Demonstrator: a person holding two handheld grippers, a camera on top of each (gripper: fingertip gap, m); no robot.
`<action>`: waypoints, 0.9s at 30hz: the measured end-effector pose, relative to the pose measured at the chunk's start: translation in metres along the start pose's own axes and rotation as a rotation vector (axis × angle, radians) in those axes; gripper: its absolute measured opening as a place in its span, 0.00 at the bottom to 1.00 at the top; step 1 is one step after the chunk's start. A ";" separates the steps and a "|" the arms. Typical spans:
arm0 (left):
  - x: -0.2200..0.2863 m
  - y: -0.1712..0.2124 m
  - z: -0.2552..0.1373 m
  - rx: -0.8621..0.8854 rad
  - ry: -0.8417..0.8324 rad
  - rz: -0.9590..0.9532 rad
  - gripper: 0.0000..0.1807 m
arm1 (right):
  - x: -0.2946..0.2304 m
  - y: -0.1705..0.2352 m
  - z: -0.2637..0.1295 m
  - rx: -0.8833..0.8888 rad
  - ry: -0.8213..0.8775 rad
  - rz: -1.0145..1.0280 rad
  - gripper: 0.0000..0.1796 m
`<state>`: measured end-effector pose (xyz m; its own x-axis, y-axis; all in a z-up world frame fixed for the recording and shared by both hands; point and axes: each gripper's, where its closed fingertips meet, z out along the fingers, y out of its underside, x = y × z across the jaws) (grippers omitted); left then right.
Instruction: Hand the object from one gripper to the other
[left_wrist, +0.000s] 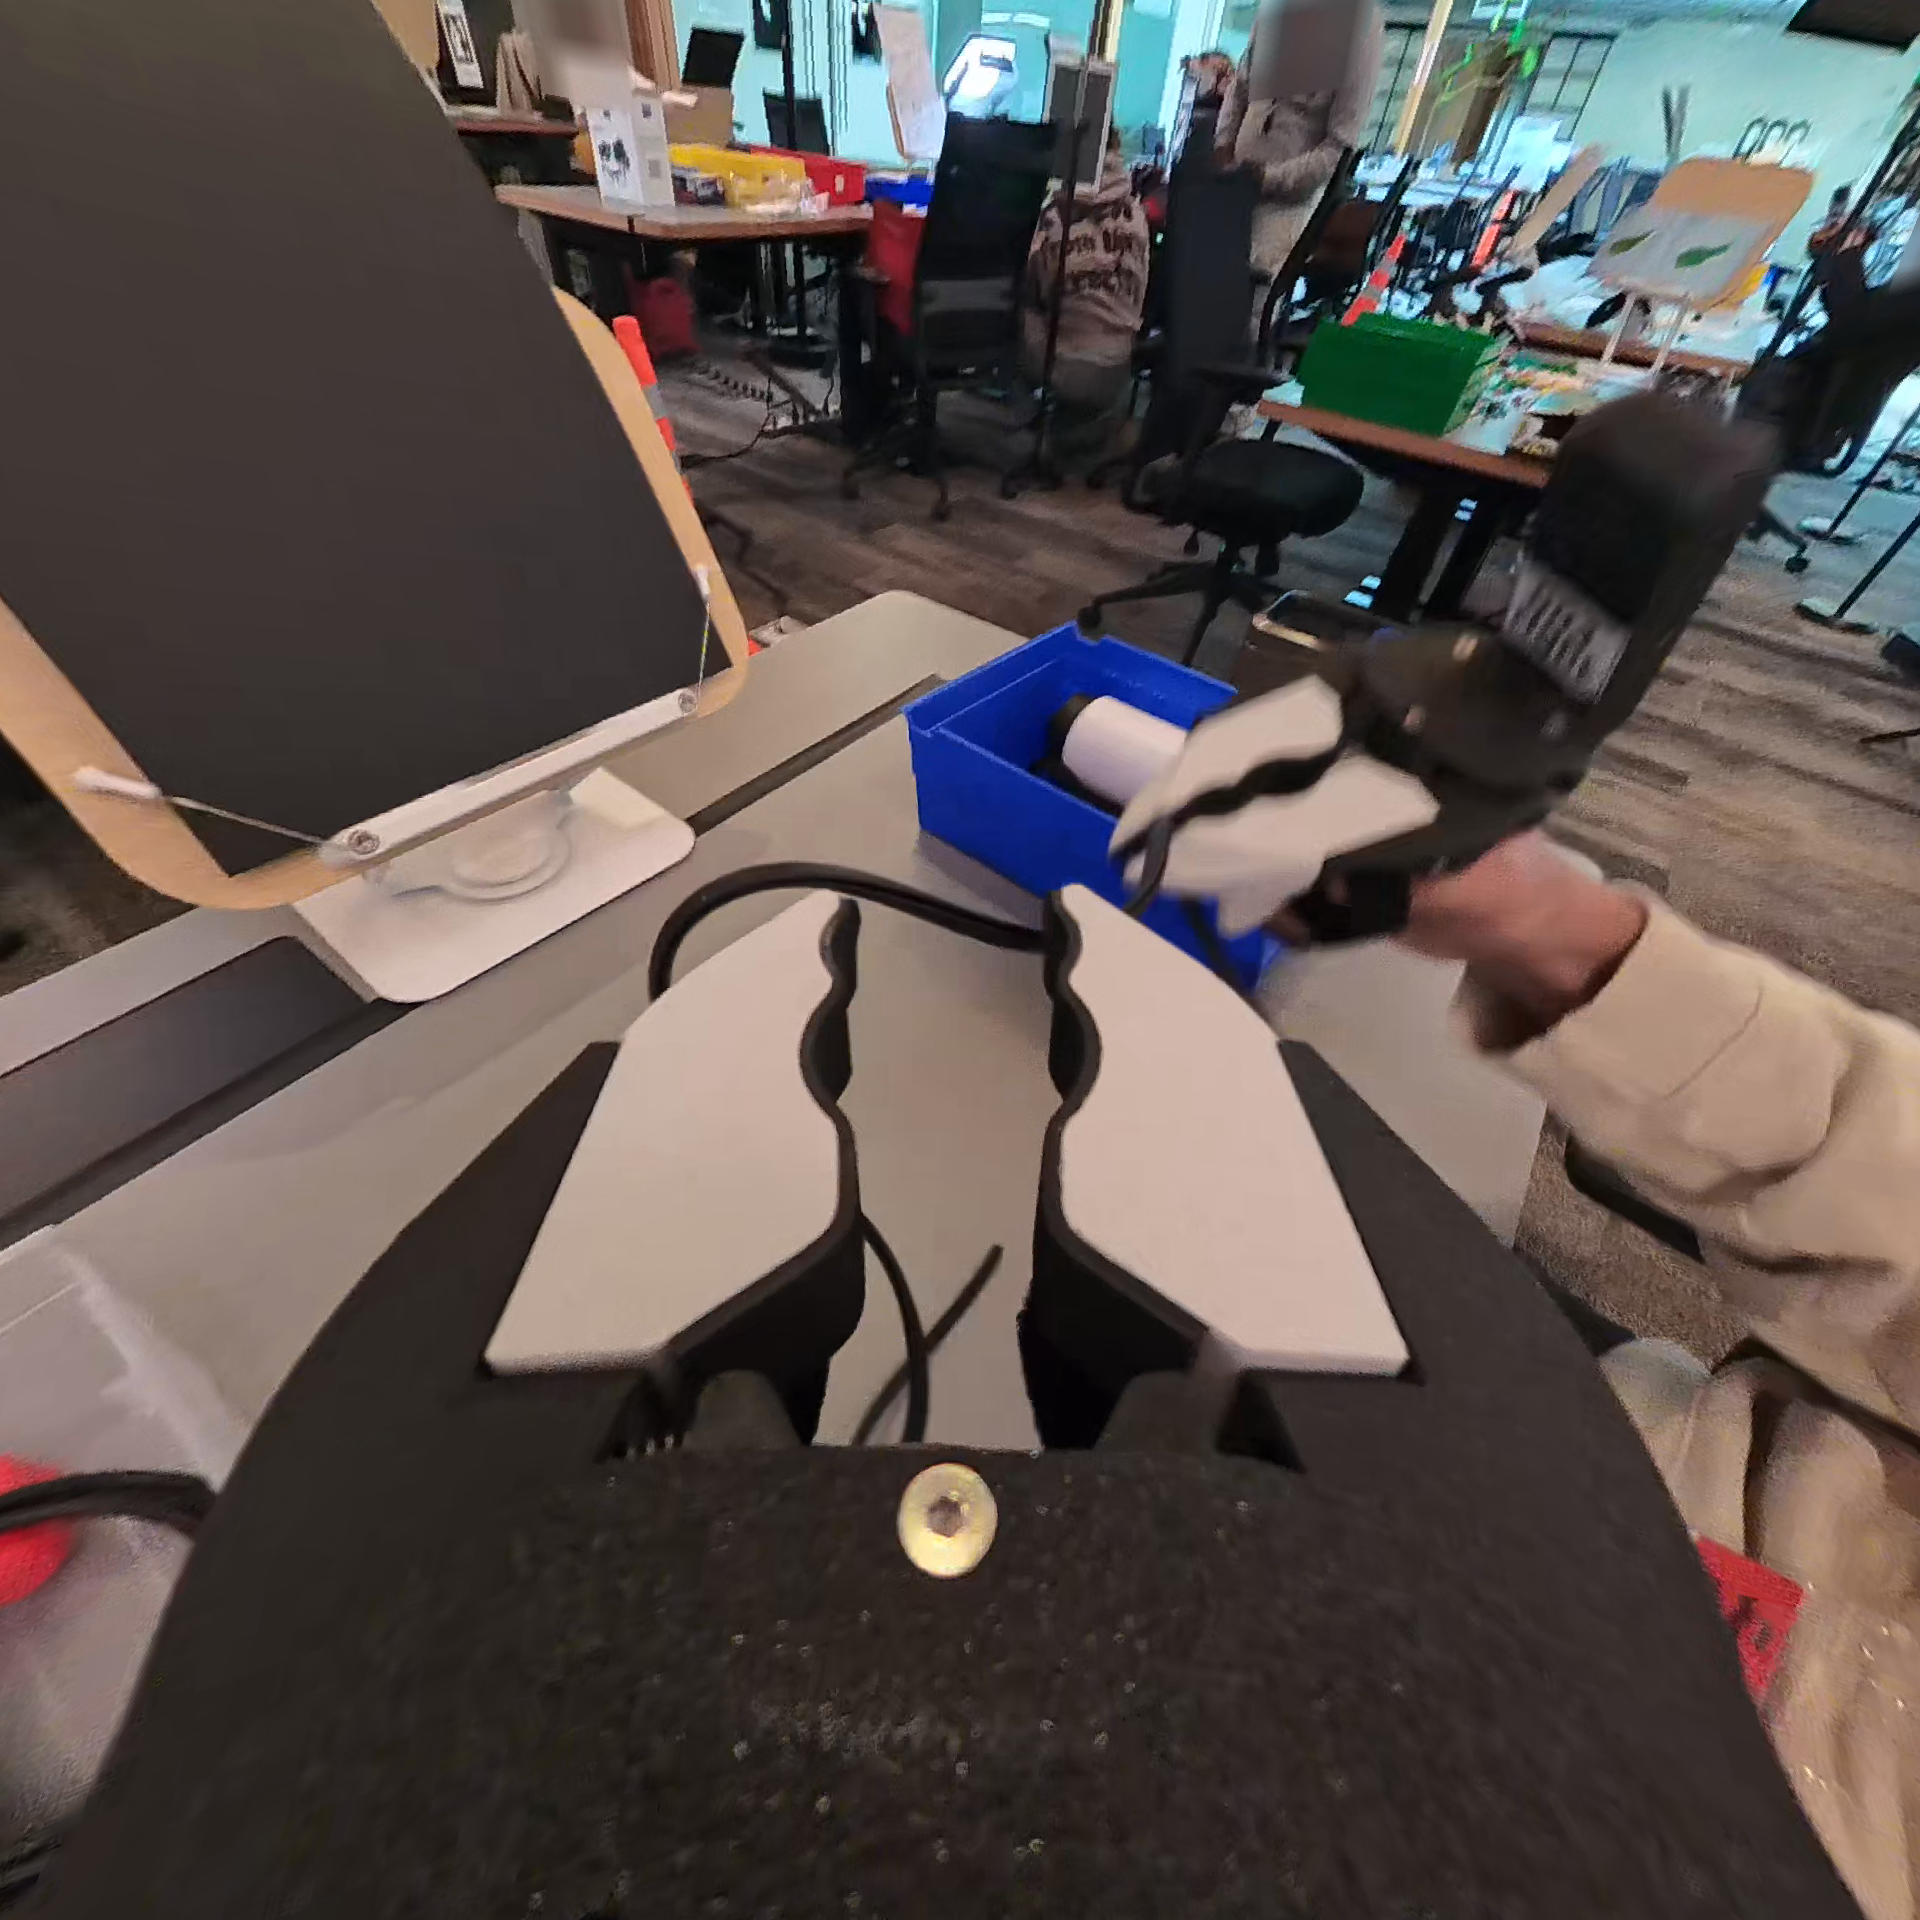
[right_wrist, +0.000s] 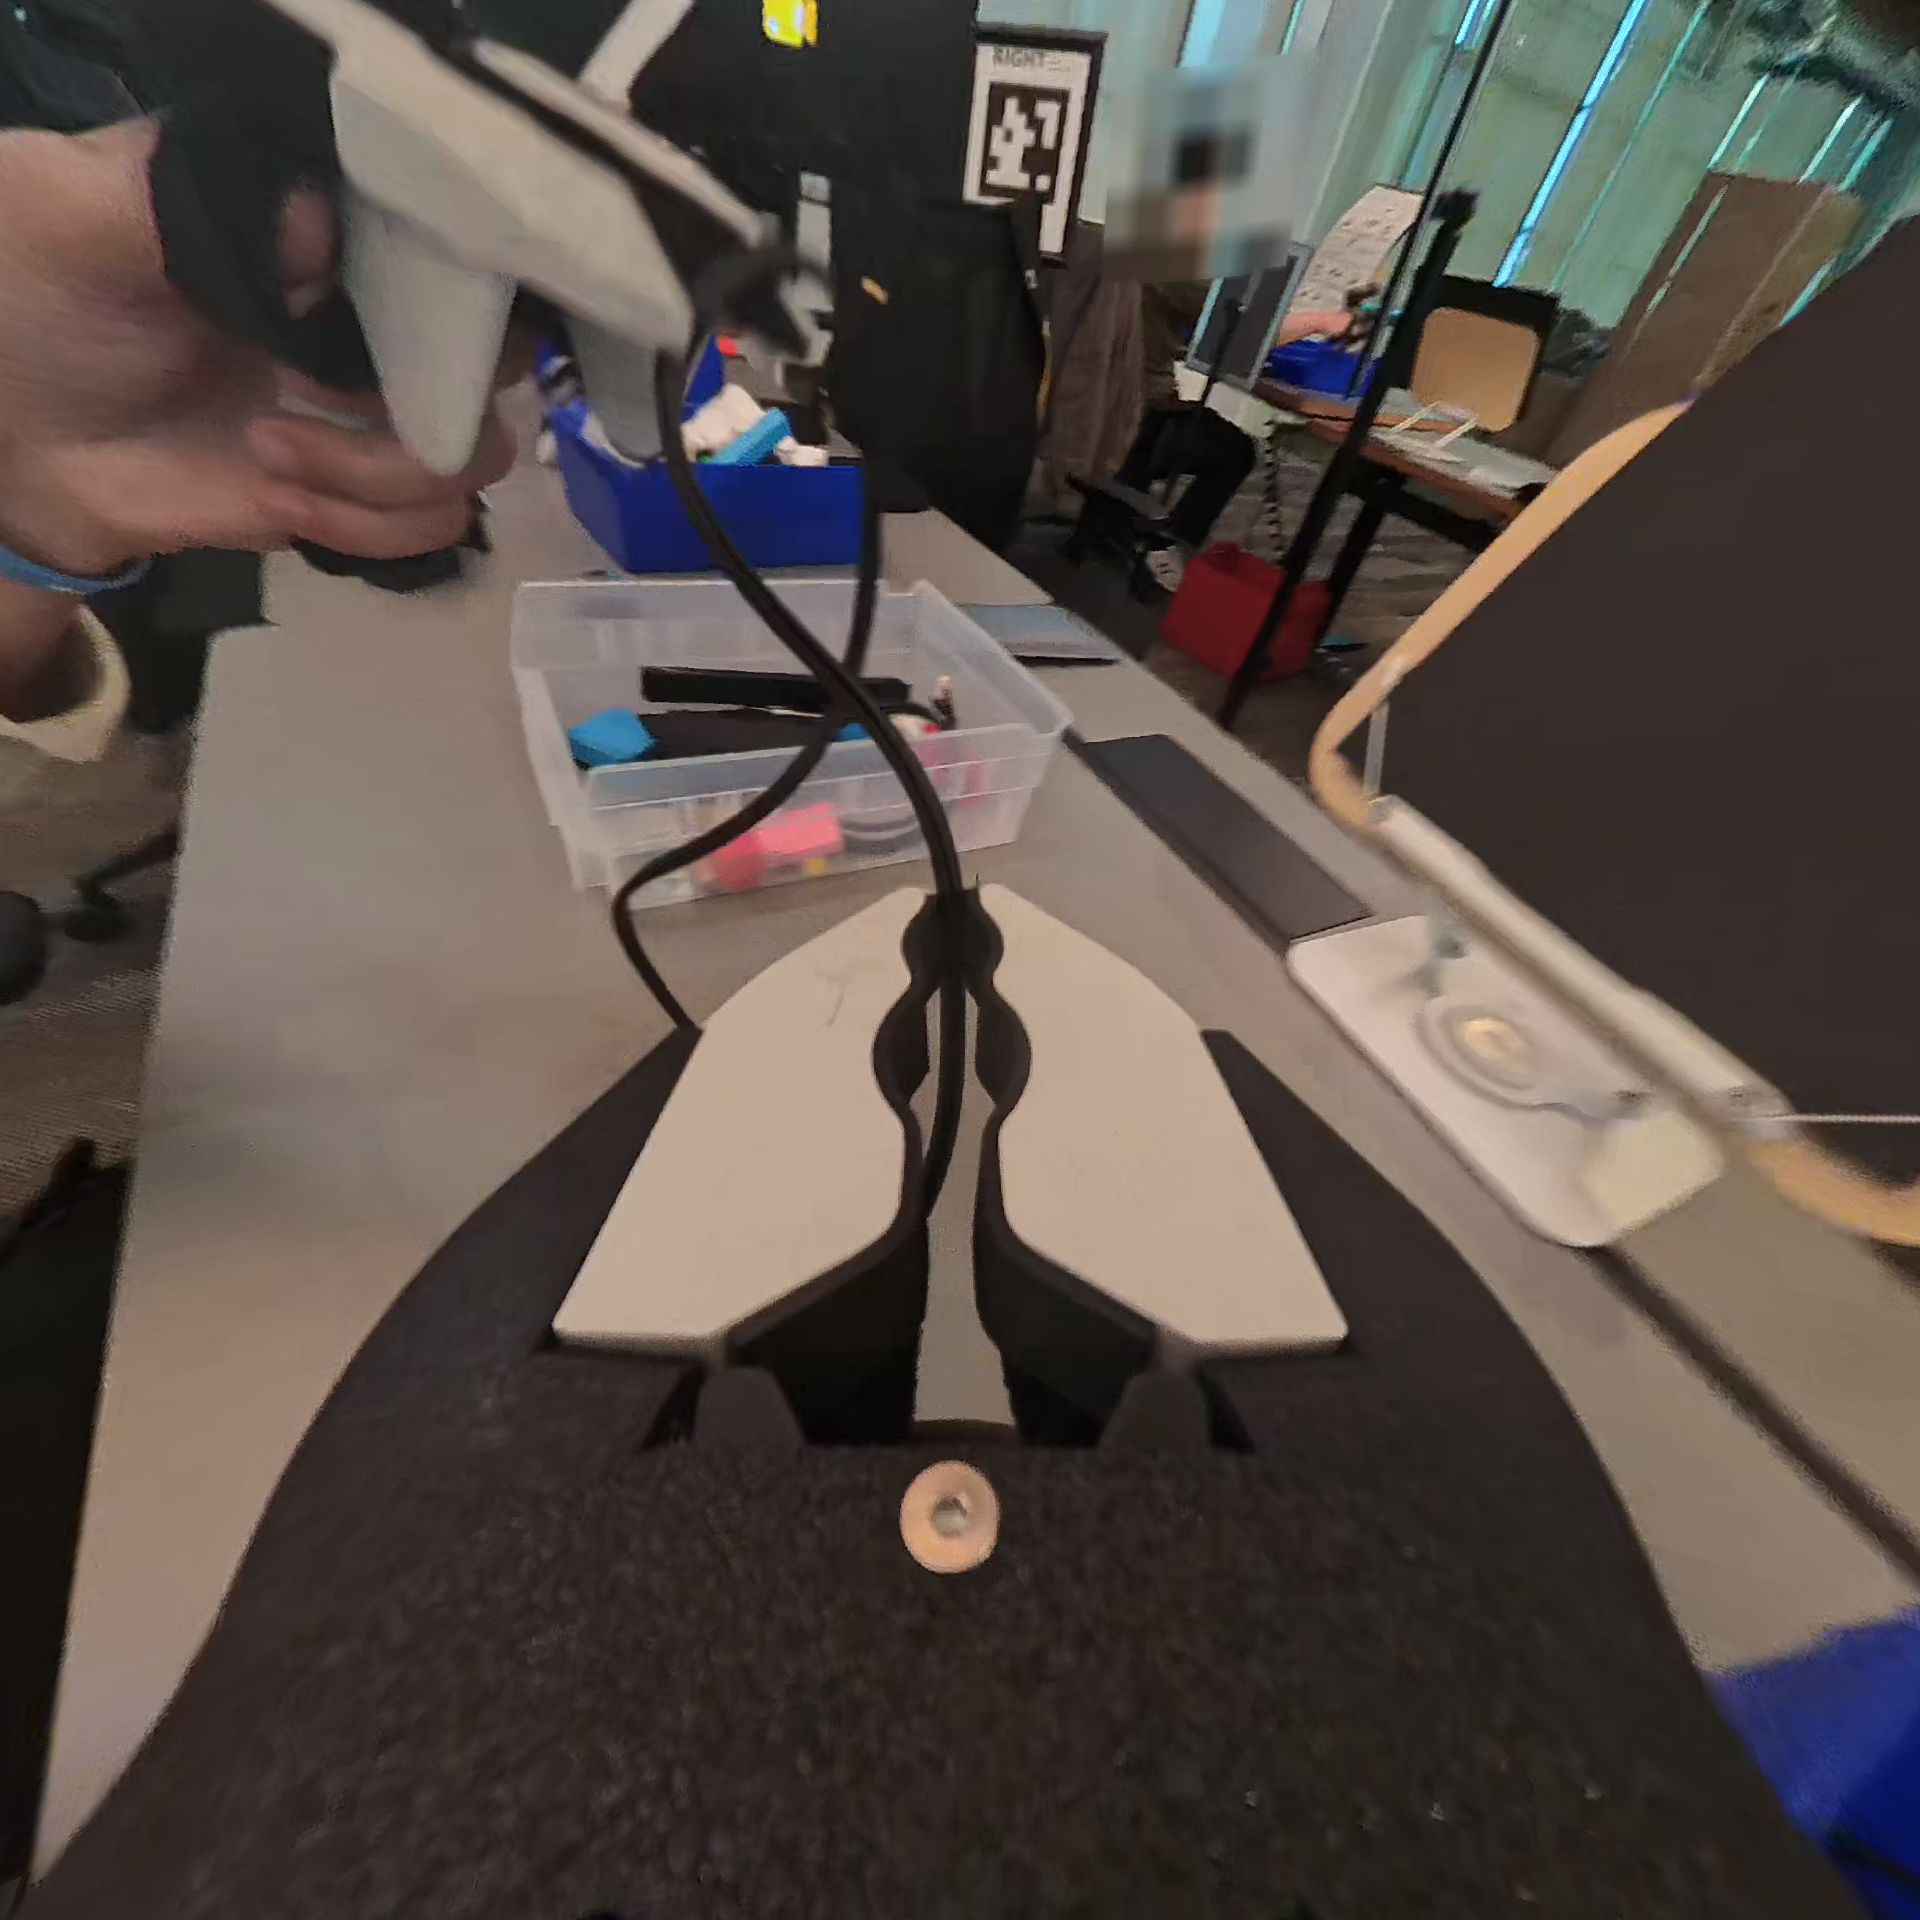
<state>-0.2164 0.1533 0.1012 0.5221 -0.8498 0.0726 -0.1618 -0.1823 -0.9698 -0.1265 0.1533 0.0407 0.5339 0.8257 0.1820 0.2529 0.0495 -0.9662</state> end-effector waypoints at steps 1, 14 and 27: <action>-0.002 0.002 -0.003 -0.017 -0.003 -0.003 0.20 | 0.009 -0.012 -0.006 -0.016 0.024 -0.044 0.02; 0.007 0.002 -0.034 -0.080 0.056 0.077 0.23 | 0.065 -0.163 -0.028 -0.478 0.116 -0.749 0.02; 0.029 -0.050 -0.049 0.158 -0.108 0.258 0.30 | 0.041 -0.256 -0.005 -0.598 0.160 -1.005 0.02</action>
<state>-0.2337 0.1133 0.1627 0.5682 -0.7988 -0.1974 -0.1732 0.1185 -0.9777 -0.1654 0.1719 0.2963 -0.0368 0.4843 0.8741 0.9324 0.3313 -0.1443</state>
